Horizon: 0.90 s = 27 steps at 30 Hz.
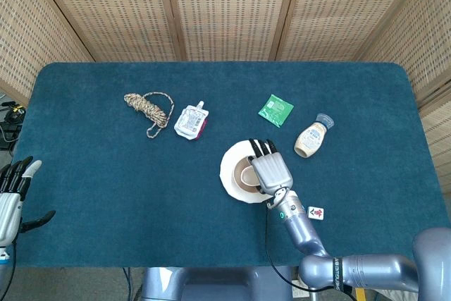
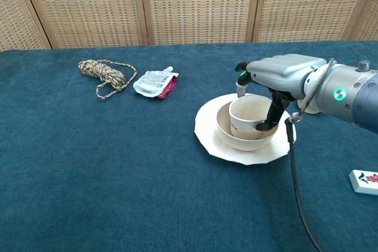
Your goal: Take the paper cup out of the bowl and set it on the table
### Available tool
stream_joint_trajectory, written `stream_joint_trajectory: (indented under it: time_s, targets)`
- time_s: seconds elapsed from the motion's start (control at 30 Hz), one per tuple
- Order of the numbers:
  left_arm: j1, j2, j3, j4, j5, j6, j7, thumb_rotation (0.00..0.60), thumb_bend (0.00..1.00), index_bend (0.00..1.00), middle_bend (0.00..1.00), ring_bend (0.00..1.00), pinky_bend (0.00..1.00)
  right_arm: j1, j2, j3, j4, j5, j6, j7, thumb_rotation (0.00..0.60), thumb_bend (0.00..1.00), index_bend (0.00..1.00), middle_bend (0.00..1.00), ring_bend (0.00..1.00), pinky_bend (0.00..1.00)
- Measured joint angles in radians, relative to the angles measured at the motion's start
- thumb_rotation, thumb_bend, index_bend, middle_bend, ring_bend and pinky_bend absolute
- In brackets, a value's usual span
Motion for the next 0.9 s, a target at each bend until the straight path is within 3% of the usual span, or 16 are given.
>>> stream_joint_trajectory:
  time_s: [0.23,0.57,0.7,0.9]
  targets:
    - [0.0,0.0,0.0,-0.001,-0.001,0.001,0.0,0.6,0.0,0.0,0.0,0.0,0.0,0.005,0.04,0.022,-0.059,-0.026,0.042,0.002,0.6,0.42,0.44,0.1,0.0,0.09]
    - [0.003,0.005,-0.004,-0.002,-0.005,0.007,-0.01,0.6,0.0,0.0,0.0,0.0,0.0,-0.022,0.199,0.069,-0.171,-0.026,0.132,0.001,0.6,0.42,0.44,0.1,0.0,0.09]
    - [0.003,0.005,-0.003,-0.003,-0.004,0.007,-0.006,0.6,0.0,0.0,0.0,0.0,0.0,-0.064,0.268,0.058,-0.189,-0.024,0.146,0.031,0.6,0.42,0.44,0.1,0.0,0.09]
    - [0.002,0.0,0.002,-0.007,0.005,0.007,0.013,0.6,0.0,0.0,0.0,0.0,0.0,-0.131,0.327,-0.002,-0.182,-0.037,0.132,0.106,0.6,0.42,0.44,0.1,0.0,0.09]
